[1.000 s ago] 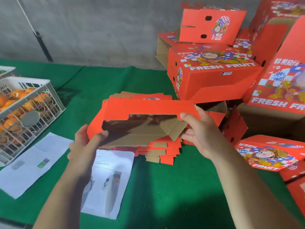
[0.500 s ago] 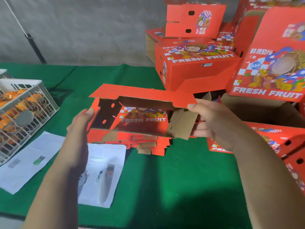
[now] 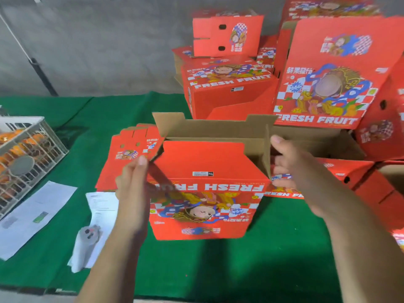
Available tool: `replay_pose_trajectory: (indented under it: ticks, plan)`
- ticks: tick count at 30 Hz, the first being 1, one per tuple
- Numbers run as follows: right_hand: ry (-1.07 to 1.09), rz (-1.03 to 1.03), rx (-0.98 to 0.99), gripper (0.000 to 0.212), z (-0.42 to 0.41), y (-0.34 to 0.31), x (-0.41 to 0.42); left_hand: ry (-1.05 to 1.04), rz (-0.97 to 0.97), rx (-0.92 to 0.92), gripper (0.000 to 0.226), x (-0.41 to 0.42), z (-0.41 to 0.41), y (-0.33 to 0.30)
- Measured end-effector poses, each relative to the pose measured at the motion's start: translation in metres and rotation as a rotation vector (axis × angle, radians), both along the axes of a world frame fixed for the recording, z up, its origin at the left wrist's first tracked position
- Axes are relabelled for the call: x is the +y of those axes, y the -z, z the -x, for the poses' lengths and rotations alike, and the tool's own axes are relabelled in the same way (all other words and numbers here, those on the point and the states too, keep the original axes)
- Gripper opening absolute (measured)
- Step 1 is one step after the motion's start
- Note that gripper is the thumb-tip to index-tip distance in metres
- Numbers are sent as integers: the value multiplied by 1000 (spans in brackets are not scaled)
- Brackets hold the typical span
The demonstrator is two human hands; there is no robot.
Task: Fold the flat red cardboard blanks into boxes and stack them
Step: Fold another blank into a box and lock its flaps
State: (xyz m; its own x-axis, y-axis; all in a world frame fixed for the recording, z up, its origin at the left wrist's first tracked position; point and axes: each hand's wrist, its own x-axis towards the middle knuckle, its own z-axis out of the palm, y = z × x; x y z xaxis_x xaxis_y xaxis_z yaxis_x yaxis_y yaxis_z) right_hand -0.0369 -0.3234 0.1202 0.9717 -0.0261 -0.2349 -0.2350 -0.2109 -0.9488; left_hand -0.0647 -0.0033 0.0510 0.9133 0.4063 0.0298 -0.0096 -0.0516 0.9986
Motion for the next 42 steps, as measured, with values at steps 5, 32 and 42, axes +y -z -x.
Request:
replay_pose_trajectory:
  ticks: [5, 32, 42]
  plan:
    - [-38, 532, -48, 101, 19, 50, 4, 24, -54, 102, 63, -62, 11, 44]
    - [-19, 162, -268, 132, 31, 37, 73, -13, -270, -267, 71, -91, 62, 41]
    - [-179, -84, -198, 121, 47, 14, 71, 239, -542, -522, 66, -147, 69, 10]
